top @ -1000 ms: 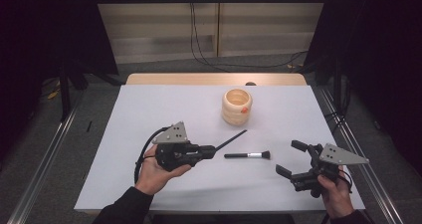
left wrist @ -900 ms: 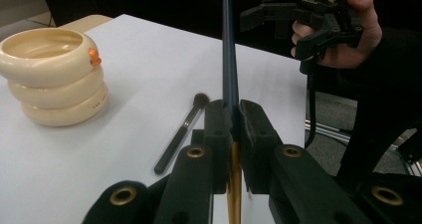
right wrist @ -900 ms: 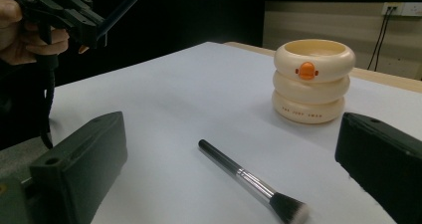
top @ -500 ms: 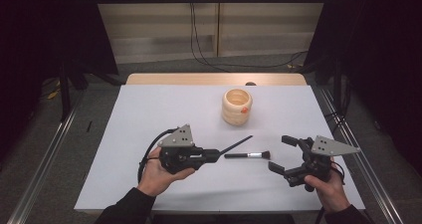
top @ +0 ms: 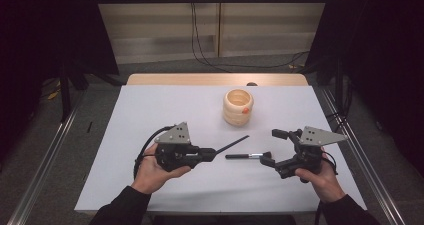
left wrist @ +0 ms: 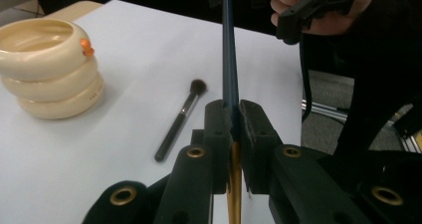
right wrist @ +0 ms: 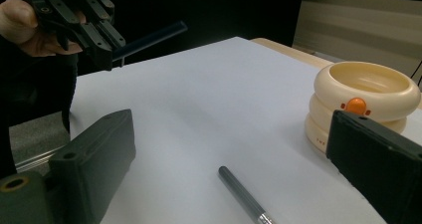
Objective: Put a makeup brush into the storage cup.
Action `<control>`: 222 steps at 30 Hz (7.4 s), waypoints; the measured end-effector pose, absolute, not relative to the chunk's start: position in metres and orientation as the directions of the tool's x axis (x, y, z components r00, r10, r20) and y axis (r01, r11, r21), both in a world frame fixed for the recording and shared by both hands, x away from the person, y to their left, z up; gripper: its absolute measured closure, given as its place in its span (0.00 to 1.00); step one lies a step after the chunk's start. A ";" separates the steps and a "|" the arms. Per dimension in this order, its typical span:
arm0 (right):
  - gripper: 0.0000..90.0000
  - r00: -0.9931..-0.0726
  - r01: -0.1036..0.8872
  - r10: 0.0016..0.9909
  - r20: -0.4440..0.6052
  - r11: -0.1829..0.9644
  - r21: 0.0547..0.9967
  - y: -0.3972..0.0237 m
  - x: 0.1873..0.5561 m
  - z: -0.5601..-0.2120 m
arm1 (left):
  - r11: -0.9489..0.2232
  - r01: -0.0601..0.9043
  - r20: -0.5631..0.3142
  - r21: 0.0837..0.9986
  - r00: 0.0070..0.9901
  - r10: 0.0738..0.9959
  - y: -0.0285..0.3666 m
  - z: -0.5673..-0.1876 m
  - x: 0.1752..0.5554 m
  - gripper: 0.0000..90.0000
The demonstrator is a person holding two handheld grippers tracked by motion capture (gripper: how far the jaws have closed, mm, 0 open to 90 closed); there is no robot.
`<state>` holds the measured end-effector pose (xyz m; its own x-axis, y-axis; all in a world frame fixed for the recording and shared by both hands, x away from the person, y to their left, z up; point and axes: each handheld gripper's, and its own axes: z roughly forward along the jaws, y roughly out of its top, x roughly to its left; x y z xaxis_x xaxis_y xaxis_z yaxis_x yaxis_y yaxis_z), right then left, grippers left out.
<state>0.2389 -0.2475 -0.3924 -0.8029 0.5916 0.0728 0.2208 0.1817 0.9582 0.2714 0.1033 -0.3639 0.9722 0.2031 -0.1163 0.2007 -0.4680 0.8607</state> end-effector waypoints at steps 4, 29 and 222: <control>0.05 -0.811 0.240 0.579 0.087 0.193 0.951 -0.247 0.239 -0.391 | -0.503 0.198 -0.118 0.841 0.975 0.187 0.098 -0.368 0.273 0.93; 0.05 -0.931 0.254 0.359 0.065 0.511 0.821 -0.221 0.255 -0.398 | -0.669 0.166 -0.106 0.724 0.986 0.131 0.078 -0.380 0.275 0.93; 0.94 -0.950 0.254 0.261 0.173 0.320 0.913 -0.209 0.266 -0.419 | -0.219 0.218 -0.114 0.951 0.906 0.407 0.104 -0.406 0.260 0.03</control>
<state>0.2658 -0.2090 -0.4190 -0.9497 0.2609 0.1732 0.2544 0.3202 0.9126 0.2603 0.1041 -0.4056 0.9063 0.4070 -0.1142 0.2183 -0.2192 0.9509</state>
